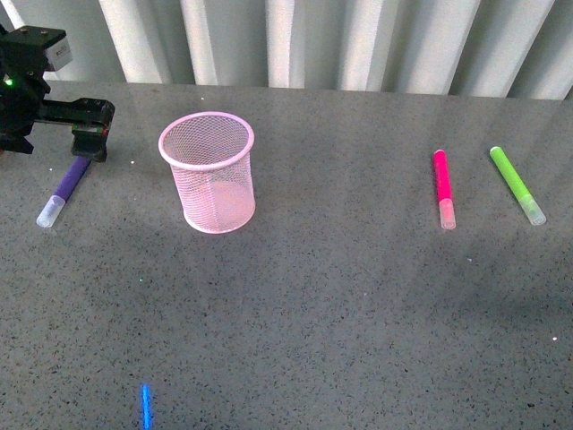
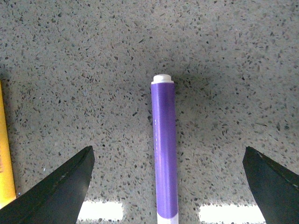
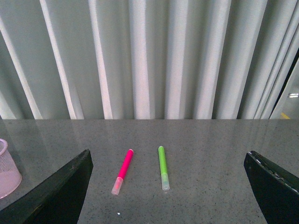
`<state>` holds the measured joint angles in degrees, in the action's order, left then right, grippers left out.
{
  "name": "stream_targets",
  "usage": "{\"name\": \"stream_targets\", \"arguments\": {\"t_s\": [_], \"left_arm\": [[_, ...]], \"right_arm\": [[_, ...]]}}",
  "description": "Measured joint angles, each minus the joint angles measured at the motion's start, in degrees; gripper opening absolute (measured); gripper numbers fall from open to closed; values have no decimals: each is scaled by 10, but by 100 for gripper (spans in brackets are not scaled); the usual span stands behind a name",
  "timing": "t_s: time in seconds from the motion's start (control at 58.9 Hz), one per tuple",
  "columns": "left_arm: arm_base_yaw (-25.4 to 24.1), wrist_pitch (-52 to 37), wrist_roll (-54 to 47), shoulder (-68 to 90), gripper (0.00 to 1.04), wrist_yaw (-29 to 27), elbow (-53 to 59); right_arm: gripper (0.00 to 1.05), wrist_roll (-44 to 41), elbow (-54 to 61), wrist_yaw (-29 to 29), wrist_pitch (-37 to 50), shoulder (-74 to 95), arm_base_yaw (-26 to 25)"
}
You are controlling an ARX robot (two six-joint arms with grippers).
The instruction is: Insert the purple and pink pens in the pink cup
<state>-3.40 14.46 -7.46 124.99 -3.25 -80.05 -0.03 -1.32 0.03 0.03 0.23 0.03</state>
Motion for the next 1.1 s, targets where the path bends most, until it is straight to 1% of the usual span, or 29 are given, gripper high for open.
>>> {"name": "stream_targets", "arguments": {"t_s": [0.408, 0.9, 0.917, 0.951, 1.002, 1.036, 1.104], "left_arm": [[-11, 44, 0, 68, 98, -11, -77], [-11, 74, 0, 91, 98, -17, -115], [-11, 75, 0, 91, 97, -17, -115], [-11, 78, 0, 92, 91, -16, -116], [-9, 82, -1, 92, 80, -12, -116], [-9, 85, -2, 92, 71, -11, -116], [-9, 92, -2, 93, 58, -8, -117]], "right_arm": [[98, 0, 0, 0, 0, 0, 0], [98, 0, 0, 0, 0, 0, 0], [98, 0, 0, 0, 0, 0, 0], [98, 0, 0, 0, 0, 0, 0], [98, 0, 0, 0, 0, 0, 0], [98, 0, 0, 0, 0, 0, 0], [98, 0, 0, 0, 0, 0, 0]]}}
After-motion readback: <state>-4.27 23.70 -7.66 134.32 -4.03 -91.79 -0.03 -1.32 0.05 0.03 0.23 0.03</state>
